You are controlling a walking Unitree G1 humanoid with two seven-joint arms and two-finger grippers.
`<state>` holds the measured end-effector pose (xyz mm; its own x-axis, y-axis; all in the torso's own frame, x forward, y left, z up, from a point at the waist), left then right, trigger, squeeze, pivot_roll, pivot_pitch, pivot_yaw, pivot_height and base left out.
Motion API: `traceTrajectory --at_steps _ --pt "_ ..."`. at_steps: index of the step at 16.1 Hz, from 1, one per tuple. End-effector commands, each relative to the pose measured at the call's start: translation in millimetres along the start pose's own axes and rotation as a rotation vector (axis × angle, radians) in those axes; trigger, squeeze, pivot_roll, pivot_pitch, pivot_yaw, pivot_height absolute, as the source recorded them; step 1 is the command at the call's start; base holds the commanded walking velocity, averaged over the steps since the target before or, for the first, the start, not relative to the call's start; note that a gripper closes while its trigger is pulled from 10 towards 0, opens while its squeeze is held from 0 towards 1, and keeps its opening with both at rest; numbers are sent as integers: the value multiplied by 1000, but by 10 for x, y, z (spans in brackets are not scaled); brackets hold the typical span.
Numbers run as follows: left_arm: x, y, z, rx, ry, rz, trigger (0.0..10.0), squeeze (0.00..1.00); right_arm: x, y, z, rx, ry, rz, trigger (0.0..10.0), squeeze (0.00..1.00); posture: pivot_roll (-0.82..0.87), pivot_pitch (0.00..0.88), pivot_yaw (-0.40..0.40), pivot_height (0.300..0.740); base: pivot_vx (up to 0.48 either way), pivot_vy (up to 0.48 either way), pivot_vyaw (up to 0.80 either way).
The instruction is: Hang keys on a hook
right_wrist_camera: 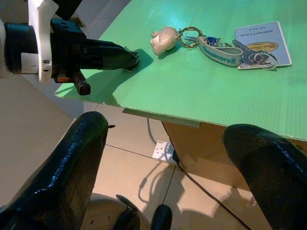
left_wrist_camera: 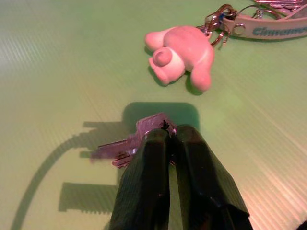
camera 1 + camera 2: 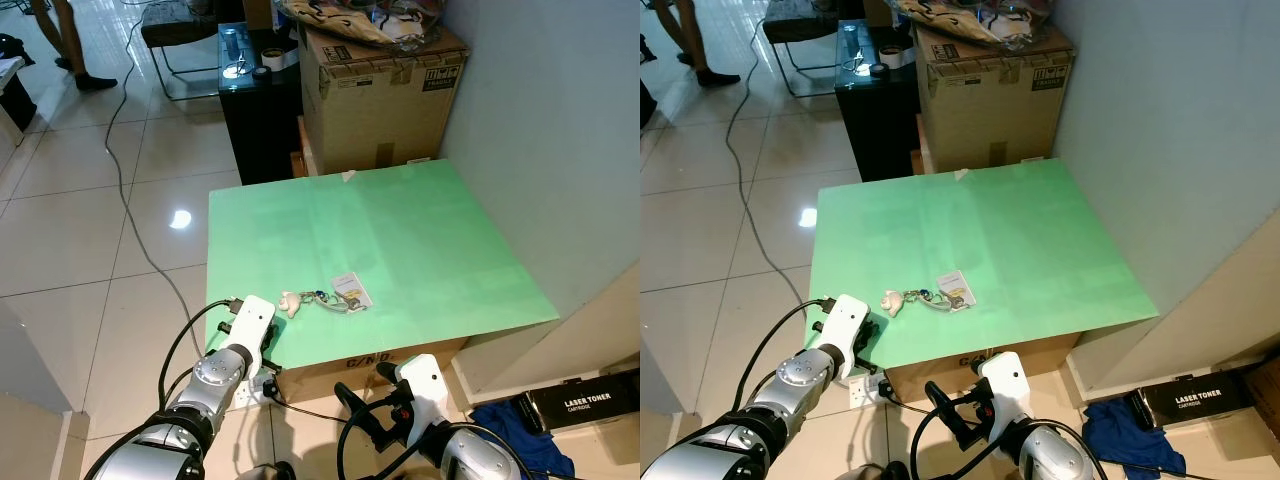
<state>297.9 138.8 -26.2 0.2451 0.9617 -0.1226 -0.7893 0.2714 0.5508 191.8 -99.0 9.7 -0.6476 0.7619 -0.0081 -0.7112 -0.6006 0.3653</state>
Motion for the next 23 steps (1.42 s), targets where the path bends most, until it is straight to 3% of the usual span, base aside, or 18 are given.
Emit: traceTrajectory --at_steps 1,11,13,14,15,16,22,23 --pt "0 17 -98 34 36 3 0 0 13 9 25 -8 -5 5 10000 0 -220 92 86 740 0 0 0" --pt "131 2 458 -182 221 -41 0 0 -43 -49 46 -13 8 11 10000 0 -188 45 85 740 0 0 0" --pt "104 9 500 -205 193 -65 0 0 -41 -55 45 -13 10 13 10000 0 -187 39 84 740 0 0 0" --pt "79 11 482 -200 144 -72 10000 0 -35 -57 45 -12 11 14 10000 0 -188 39 86 740 0 0 0" --pt "66 29 469 -207 91 -87 10000 0 -32 -57 42 -12 10 13 10000 0 -189 40 88 740 0 0 0" --pt "58 55 444 -212 48 -115 10000 1000 -30 -55 38 -11 9 11 10000 0 -189 41 88 740 0 0 0" --pt "153 87 318 -152 25 -99 10000 1000 -27 -60 33 -12 2 6 10000 0 -192 55 93 740 0 0 0" --pt "169 83 262 -122 52 -82 10000 1000 -35 -58 39 -13 3 4 10000 0 -192 66 94 740 0 0 0"
Point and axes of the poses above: a point about 5 cm out from each wrist's last joint towards the gripper, its own y axis pointing back from the gripper into the wrist, its own z axis along the axis of the wrist's last joint, x = y × z, the point moved 2 cm from there along -y, pointing out of the wrist towards the gripper, and after that the axes turned 15 degrees about y, right-handed, at the moved point
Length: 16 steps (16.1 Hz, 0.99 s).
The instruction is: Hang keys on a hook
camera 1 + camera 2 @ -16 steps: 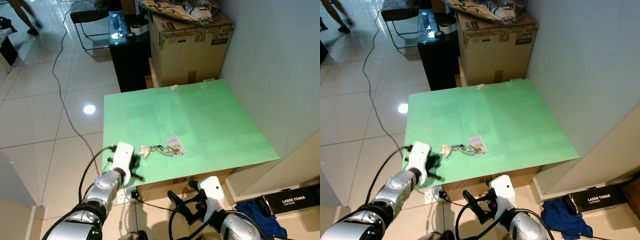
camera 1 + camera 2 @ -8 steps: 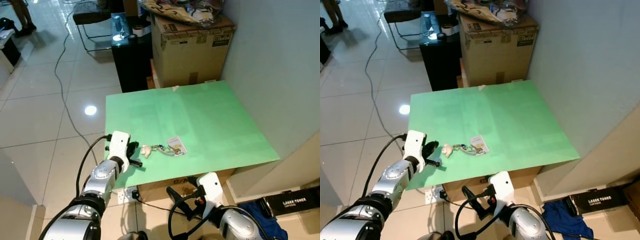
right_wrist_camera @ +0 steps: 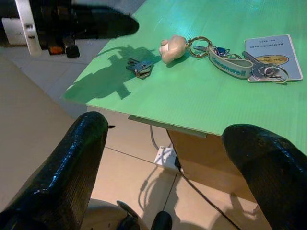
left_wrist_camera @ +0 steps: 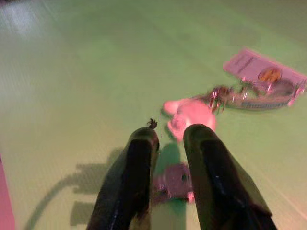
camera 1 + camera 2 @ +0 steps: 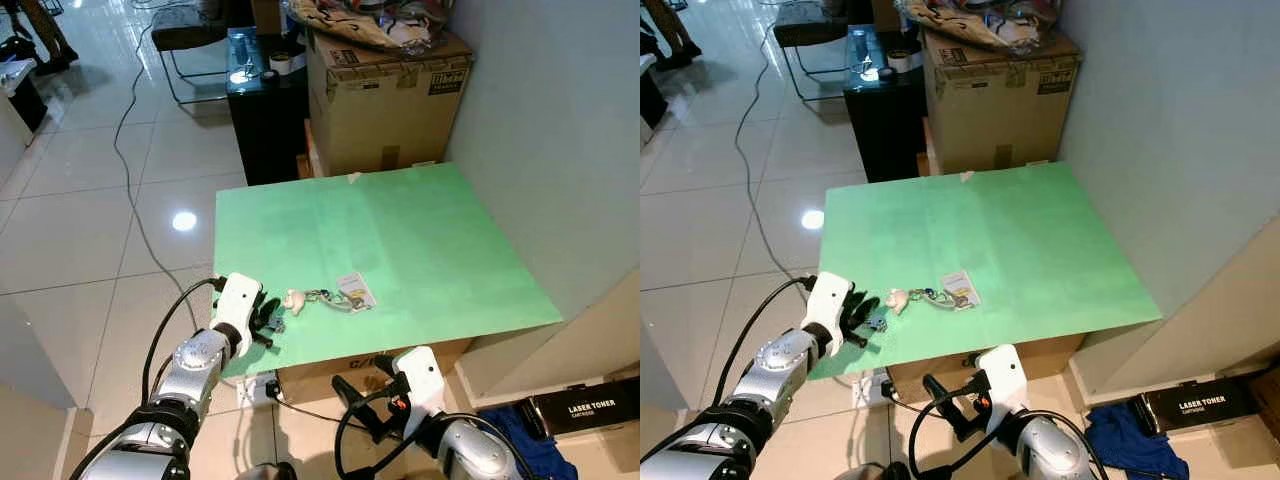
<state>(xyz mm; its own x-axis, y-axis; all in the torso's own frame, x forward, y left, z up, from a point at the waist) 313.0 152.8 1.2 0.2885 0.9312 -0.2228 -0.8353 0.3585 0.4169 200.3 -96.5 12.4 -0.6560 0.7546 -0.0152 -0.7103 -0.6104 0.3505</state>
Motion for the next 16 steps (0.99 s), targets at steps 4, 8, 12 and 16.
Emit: traceTrajectory --at_steps 4,8,12,16 --pt "43 52 -288 113 196 81 10000 1000 6 18 -22 6 -10 -6 10000 0 -195 75 96 740 0 0 0" --pt "-47 65 -414 150 284 77 10000 1000 4 21 -27 7 -12 -8 10000 0 -193 79 98 740 0 0 0" --pt "-235 56 -492 170 364 42 10000 1000 18 16 -39 11 -12 1 10000 0 -188 84 89 740 0 0 0" --pt "-309 3 -327 114 366 65 10000 0 19 7 -41 14 -9 8 10000 0 -191 82 87 740 0 0 0"
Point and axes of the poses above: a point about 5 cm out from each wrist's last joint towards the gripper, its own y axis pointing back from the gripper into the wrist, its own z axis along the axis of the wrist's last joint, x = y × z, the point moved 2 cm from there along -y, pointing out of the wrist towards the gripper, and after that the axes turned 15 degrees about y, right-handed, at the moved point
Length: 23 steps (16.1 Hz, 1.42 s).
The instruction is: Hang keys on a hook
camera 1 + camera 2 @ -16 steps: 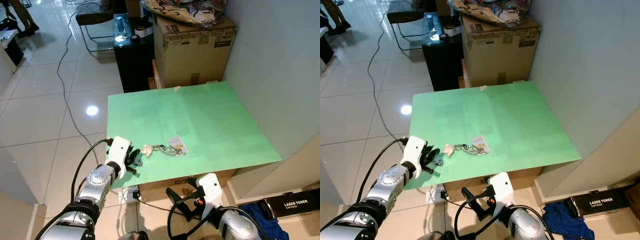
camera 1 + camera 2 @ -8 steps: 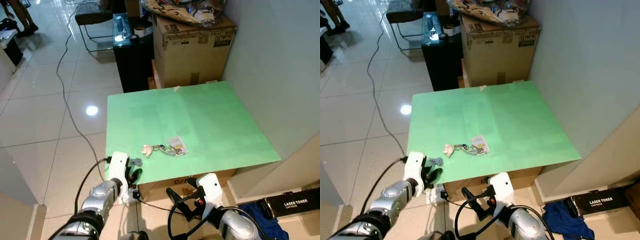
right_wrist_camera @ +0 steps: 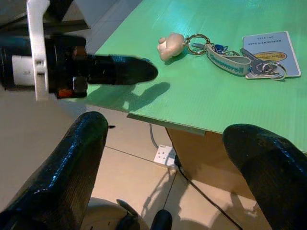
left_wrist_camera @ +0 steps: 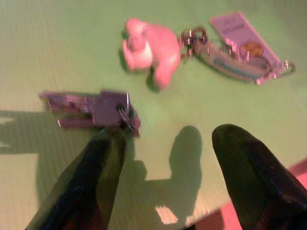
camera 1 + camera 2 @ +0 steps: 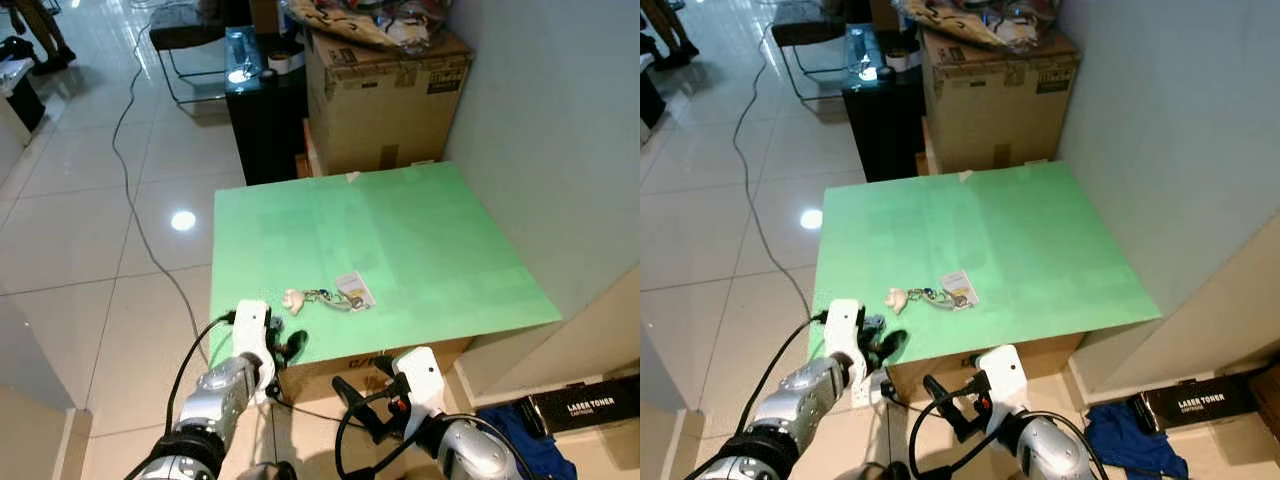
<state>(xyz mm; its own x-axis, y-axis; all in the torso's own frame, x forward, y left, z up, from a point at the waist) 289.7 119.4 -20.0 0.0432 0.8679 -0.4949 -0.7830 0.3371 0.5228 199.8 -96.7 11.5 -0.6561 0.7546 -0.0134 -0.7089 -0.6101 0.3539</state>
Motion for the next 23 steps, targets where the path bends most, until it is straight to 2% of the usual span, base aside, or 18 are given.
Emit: traceTrajectory --at_steps 1,4,8,13,17,23 --pt "25 18 24 -15 -15 34 10000 0 18 5 -31 10 -7 7 10000 0 -192 81 86 740 0 0 0" --pt "46 26 77 -45 -65 93 10000 0 17 14 -30 11 -7 6 10000 0 -197 82 85 740 0 0 0" --pt "56 5 -14 -14 -109 147 10000 0 33 28 -35 12 -9 7 10000 0 -203 88 84 740 0 0 0" --pt "-34 -62 -188 39 -123 152 10000 0 58 46 -29 15 -12 7 10000 0 -227 103 80 740 0 0 0" --pt "-117 -115 -118 12 -137 150 10000 0 73 96 -40 21 -12 4 10000 0 -243 106 82 740 0 0 0" --pt "99 -77 -3 -24 -103 293 10000 0 63 109 -52 27 -12 1 10000 0 -238 89 87 740 0 0 0"
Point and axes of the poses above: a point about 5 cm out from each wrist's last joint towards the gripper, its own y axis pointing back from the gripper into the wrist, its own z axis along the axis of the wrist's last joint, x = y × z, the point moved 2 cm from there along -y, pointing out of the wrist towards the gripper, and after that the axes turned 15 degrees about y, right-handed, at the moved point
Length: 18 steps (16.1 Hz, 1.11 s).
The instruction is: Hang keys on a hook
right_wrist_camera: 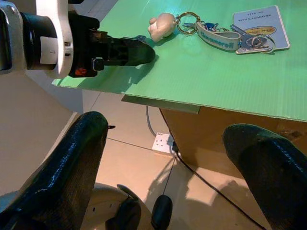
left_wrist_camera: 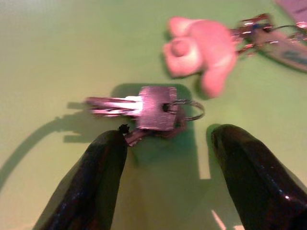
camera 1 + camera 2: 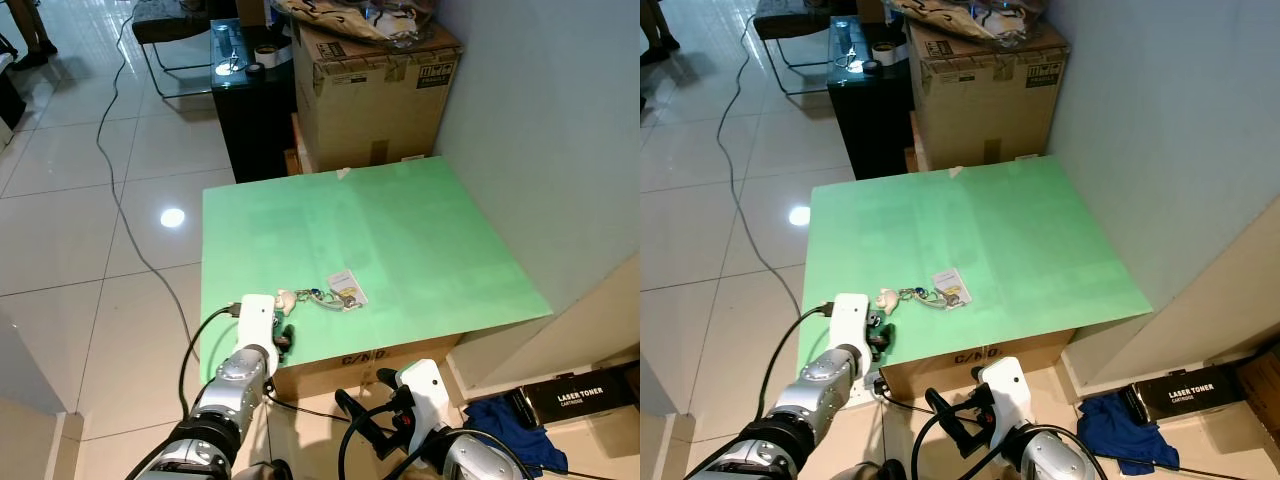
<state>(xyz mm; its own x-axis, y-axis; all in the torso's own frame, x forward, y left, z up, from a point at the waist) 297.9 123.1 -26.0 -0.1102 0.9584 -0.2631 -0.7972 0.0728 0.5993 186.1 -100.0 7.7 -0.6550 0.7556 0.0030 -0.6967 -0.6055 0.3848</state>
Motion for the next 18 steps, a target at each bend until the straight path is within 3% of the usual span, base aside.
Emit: traceTrajectory --at_steps 1,3,6,18 --pt "80 0 -27 22 16 44 10000 0 -4 6 26 -5 5 -3 10000 0 -237 88 87 740 0 0 0" --pt "141 -1 36 2 12 67 10000 0 -5 6 20 -2 6 -2 10000 0 -232 77 87 740 0 0 0" --pt "87 -1 106 -41 -39 50 10000 0 10 -9 27 -3 8 2 10000 0 -233 71 88 740 0 0 0" --pt "27 19 94 -67 -95 14 10000 0 57 11 87 -8 6 12 10000 0 -229 84 80 740 0 0 0"
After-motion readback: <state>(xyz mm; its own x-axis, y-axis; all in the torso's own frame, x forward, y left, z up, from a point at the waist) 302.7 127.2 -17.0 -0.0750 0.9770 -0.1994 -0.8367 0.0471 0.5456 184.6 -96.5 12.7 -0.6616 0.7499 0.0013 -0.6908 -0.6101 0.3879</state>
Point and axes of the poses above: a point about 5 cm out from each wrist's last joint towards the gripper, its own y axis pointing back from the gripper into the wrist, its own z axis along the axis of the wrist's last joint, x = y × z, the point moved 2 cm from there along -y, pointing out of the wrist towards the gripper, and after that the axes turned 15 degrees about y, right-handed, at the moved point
